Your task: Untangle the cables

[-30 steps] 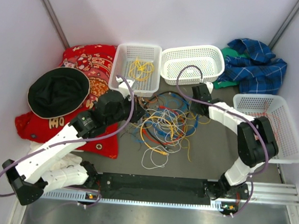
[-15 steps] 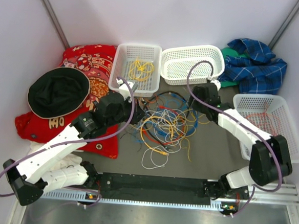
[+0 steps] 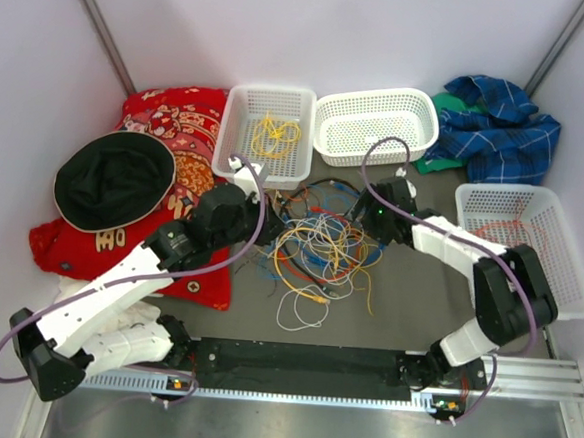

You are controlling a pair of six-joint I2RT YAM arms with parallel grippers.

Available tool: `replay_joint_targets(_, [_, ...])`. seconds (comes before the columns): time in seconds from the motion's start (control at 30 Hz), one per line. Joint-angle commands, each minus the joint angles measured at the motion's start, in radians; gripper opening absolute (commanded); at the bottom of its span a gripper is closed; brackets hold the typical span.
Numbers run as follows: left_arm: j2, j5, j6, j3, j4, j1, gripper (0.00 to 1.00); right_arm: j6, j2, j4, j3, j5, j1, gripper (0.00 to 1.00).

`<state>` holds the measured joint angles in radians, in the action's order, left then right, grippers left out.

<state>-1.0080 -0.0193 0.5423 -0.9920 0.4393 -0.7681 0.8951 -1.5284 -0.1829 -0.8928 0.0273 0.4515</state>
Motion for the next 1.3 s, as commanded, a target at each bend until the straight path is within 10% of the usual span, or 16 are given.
replay_joint_targets(0.0, [0.039, -0.014, 0.011, 0.018, -0.05, 0.003, 0.01, 0.05, -0.111, 0.056, -0.105, -0.017, 0.006, 0.82])
replay_joint_targets(0.23, [0.072, -0.013, 0.013, 0.039, -0.034, 0.003, 0.0, 0.054, -0.23, 0.091, -0.199, 0.008, 0.006, 0.63])
replay_joint_targets(0.47, [0.089, -0.016, 0.015, 0.061, -0.031, 0.003, 0.08, 0.001, -0.124, 0.105, -0.204, 0.026, 0.007, 0.0])
replay_joint_targets(0.67, [0.088, -0.111, 0.01, 0.018, -0.011, 0.003, 0.99, -0.161, 0.143, -0.08, -0.318, 0.062, 0.015, 0.0])
replay_joint_targets(0.93, [0.103, -0.137, -0.08, -0.01, -0.247, 0.003, 0.99, -0.306, 0.272, -0.455, -0.687, 0.053, 0.059, 0.0])
replay_joint_targets(1.27, [0.01, 0.224, -0.182, 0.248, -1.227, 0.003, 0.98, -0.262, 0.333, -0.63, -0.86, -0.023, 0.081, 0.0])
